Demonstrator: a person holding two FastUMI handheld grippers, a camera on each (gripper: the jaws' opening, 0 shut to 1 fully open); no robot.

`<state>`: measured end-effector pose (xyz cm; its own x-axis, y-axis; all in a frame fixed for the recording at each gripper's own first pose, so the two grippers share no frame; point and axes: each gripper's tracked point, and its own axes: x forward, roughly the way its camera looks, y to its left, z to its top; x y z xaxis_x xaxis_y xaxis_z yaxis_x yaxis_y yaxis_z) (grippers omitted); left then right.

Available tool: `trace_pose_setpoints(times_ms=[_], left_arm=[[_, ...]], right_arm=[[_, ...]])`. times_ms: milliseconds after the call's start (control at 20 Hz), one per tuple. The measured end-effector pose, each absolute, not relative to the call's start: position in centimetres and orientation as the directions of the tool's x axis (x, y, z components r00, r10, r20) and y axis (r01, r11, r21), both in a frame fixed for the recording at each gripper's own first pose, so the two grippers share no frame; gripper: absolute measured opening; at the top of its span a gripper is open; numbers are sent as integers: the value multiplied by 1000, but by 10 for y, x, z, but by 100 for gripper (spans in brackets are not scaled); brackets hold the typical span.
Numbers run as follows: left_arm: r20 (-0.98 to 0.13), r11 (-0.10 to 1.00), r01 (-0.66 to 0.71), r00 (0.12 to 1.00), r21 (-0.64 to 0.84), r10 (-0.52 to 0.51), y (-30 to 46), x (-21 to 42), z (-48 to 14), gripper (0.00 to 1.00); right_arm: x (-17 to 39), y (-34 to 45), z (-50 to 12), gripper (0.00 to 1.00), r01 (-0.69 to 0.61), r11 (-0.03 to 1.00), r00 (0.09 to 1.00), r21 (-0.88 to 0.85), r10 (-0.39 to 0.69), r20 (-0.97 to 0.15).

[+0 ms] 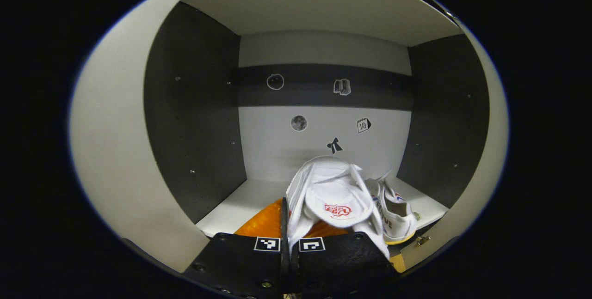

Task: Grab one shoe with the right hand and put it into the shoe cabinet, grab the other shoe with the left hand and put it into the shoe cabinet; then close the right door with the right hand and the left door with the left hand.

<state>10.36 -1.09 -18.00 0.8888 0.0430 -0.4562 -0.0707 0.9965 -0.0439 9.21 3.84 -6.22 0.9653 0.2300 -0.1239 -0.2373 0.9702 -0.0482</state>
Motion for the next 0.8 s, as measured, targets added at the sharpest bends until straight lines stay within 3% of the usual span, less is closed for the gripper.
trace_pose_setpoints(times_ms=[200, 600, 700, 750, 800], left_arm=[[-566, 995, -100, 821, -8, 78, -2, 107, -202, 1], [-714, 997, -82, 698, -9, 51, -2, 103, -235, 2], [-700, 997, -54, 714, -48, 5, -7, 105, -227, 9], [-705, 997, -51, 709, -64, -9, -10, 105, -229, 34], [-713, 997, -43, 701, -71, -21, -12, 102, -229, 27]], right_arm=[[95, 16, -61, 98, -189, 981, 975, -41, 183, -125], [103, -4, -65, 98, -139, 990, 981, -19, 135, -140], [104, -5, -65, 98, -137, 990, 982, -19, 133, -136], [105, -3, -64, 98, -139, 990, 982, -18, 135, -135], [105, -1, -66, 98, -143, 990, 980, -18, 139, -140]])
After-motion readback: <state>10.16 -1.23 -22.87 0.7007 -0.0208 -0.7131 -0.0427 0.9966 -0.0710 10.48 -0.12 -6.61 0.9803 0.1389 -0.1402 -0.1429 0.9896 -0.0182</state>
